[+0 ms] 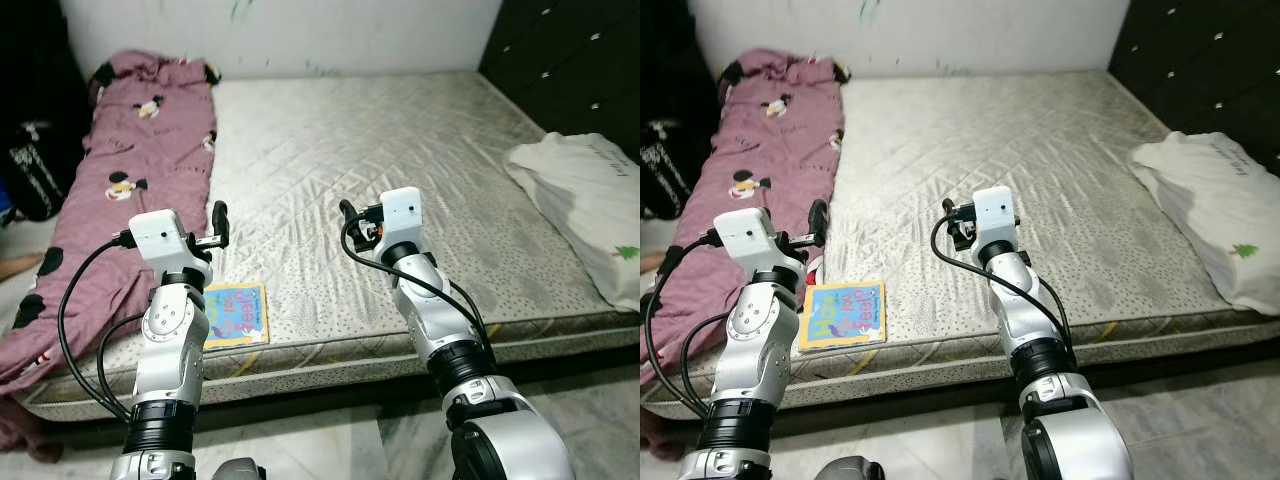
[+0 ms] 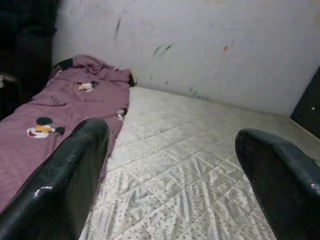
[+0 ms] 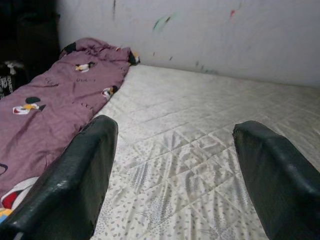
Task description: Clean up the room
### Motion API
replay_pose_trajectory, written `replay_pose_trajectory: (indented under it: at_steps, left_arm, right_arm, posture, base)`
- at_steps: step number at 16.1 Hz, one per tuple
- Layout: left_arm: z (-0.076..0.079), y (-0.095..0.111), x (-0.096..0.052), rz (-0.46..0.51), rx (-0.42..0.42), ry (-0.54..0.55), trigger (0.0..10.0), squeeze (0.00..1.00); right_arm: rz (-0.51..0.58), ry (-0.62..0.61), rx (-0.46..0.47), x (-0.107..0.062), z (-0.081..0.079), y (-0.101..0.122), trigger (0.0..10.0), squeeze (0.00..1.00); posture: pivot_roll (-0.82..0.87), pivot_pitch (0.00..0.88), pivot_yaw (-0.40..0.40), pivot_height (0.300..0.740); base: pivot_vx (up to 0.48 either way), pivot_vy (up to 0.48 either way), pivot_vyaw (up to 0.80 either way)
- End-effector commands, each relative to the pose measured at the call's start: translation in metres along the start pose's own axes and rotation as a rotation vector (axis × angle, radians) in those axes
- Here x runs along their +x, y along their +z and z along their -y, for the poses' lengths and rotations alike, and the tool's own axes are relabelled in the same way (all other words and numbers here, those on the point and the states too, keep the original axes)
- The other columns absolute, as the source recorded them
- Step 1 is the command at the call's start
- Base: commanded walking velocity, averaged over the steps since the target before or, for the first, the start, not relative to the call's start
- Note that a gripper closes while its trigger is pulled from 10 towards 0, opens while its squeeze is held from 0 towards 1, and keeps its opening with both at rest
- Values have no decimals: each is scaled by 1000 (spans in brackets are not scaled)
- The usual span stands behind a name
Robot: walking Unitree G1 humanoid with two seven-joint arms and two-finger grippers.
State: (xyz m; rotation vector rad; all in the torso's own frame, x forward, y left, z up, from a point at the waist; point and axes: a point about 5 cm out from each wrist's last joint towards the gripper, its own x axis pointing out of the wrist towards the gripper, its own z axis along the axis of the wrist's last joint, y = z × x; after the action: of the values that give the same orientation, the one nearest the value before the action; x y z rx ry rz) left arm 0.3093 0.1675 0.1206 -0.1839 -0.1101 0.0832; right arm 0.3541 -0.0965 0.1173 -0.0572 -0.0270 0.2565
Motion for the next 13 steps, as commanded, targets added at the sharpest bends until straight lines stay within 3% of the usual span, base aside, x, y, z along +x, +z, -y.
replay_pose_trajectory:
  at_steps: [1, 6, 13]
  left_arm:
    - [-1, 3, 0, 12, 9, 1, 10000, 0]
    - [-1, 3, 0, 12, 3, -6, 10000, 0]
    - [0, 1, 1, -1, -4, 5, 10000, 0]
  right_arm:
    - [4, -5, 8, 2, 1, 3, 10000, 0]
    - [5, -9, 12, 2, 1, 3, 10000, 0]
    - [1, -7, 13, 2, 2, 2, 10000, 0]
  posture:
    - [77, 0, -21, 740]
    - [76, 0, -20, 740]
    - [77, 0, -19, 740]
  base:
    - [307, 0, 0]
    - [338, 0, 0]
    - [0, 36, 0]
